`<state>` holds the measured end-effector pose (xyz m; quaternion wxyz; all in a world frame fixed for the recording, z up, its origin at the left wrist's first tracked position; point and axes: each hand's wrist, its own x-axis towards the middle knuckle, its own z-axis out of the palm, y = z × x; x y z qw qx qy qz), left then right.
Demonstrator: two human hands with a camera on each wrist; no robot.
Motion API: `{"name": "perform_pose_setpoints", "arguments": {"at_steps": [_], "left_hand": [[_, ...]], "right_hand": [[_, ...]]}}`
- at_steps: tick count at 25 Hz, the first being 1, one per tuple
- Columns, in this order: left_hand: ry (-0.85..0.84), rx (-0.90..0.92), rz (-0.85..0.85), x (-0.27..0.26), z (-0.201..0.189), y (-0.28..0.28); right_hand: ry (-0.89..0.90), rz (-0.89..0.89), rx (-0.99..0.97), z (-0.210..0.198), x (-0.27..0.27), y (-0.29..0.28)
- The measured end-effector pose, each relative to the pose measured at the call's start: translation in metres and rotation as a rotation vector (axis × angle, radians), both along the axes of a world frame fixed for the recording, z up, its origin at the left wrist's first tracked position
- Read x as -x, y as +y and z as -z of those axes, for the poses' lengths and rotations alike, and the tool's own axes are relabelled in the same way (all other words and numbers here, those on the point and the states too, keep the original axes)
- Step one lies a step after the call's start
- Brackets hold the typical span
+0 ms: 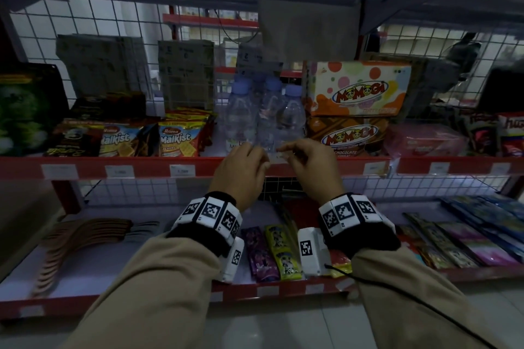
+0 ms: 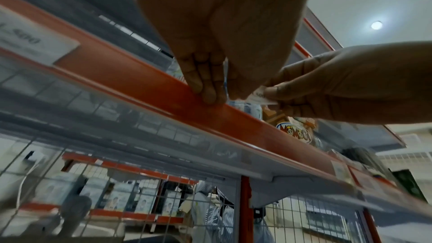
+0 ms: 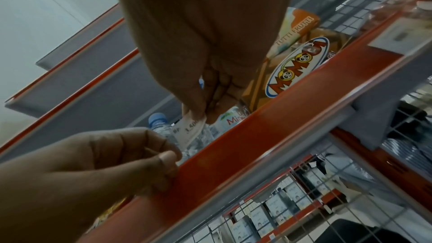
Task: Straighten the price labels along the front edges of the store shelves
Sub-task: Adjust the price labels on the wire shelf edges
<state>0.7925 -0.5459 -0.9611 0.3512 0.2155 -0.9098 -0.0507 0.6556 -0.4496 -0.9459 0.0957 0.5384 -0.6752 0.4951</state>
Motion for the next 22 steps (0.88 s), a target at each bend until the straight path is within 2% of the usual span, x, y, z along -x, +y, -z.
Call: {"name": "perform_pose_setpoints", "arguments": {"at_steps": [3, 5, 11, 22], "left_hand": [[-0.07, 0.095, -0.096, -0.005, -0.002, 0.0], [-0.067, 0.106, -0.127, -0.008, -0.002, -0.002], [0.007, 0.051, -0.091, -0.011, 0.009, -0.003], [0.049, 0.122, -0.095, -0.006, 0.019, -0.009]], "right_hand": [[-0.085, 0.033, 0.031, -0.004, 0.0, -0.002], [-0.065, 0.044, 0.01, -0.007, -0.002, -0.005], [0.079, 0.055, -0.15, 0.0, -0.006, -0.014], [0.353, 0.097, -0.334, 0.008, -0.006, -0.008]]}}
